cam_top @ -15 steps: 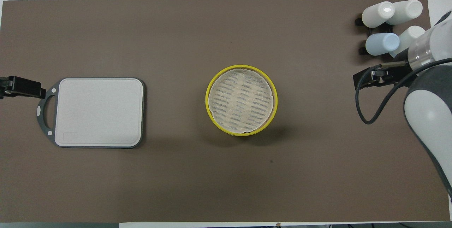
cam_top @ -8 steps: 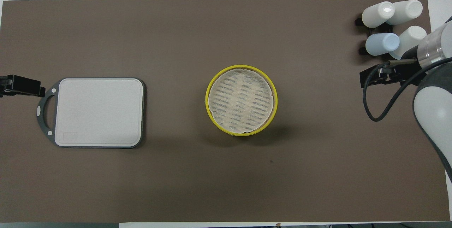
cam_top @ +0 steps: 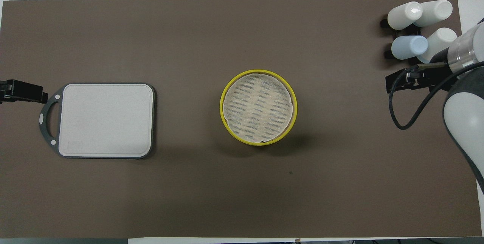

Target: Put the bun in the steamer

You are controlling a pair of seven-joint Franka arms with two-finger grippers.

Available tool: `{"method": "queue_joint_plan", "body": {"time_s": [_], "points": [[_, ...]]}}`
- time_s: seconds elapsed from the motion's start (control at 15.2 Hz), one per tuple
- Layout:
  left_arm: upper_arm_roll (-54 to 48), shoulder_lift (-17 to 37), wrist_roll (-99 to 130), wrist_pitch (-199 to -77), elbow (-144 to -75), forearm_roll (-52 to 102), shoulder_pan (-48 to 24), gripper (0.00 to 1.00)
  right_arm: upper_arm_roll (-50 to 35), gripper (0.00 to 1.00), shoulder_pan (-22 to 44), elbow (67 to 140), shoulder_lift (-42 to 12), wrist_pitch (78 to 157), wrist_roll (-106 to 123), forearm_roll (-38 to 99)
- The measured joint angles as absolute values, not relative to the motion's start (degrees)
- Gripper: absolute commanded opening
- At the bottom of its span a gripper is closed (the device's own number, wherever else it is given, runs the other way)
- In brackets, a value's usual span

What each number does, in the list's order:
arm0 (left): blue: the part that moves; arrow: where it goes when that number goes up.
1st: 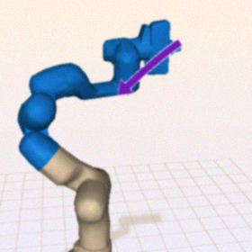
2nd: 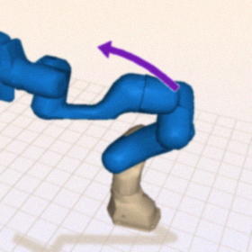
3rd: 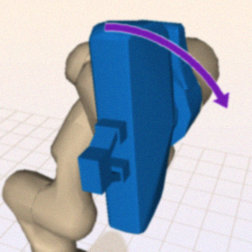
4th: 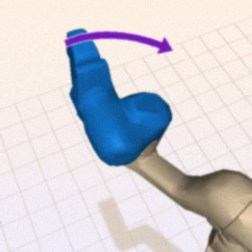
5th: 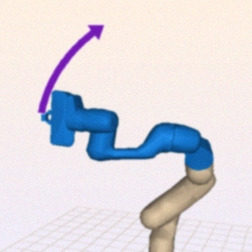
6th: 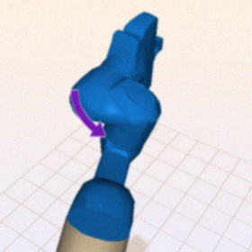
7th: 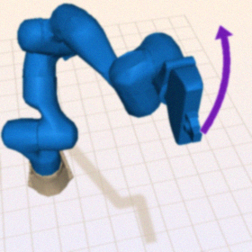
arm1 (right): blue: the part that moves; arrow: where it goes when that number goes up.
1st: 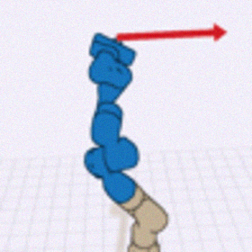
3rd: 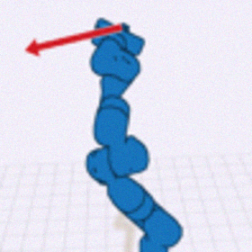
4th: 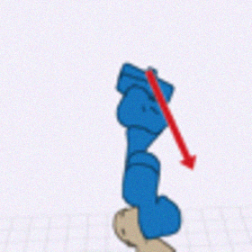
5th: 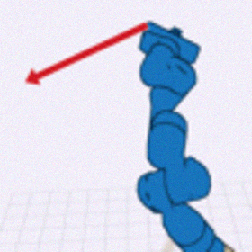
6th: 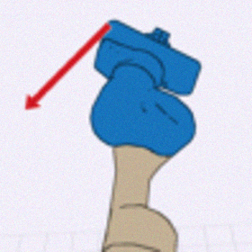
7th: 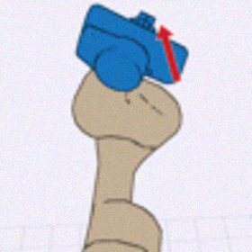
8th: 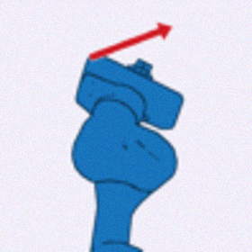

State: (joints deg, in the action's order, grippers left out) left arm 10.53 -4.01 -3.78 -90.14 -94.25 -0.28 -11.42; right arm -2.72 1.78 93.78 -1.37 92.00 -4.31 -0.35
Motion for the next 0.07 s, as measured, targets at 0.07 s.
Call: {"method": "queue_joint_plan", "body": {"time_s": [0.07], "points": [[10.5, -4.0, -3.8, -90.1, -94.2, -0.3, -11.4, 1.0, -2.7, 1.0, 1.8, 93.8, -1.4, 92.0, -4.3, -0.4]]}}
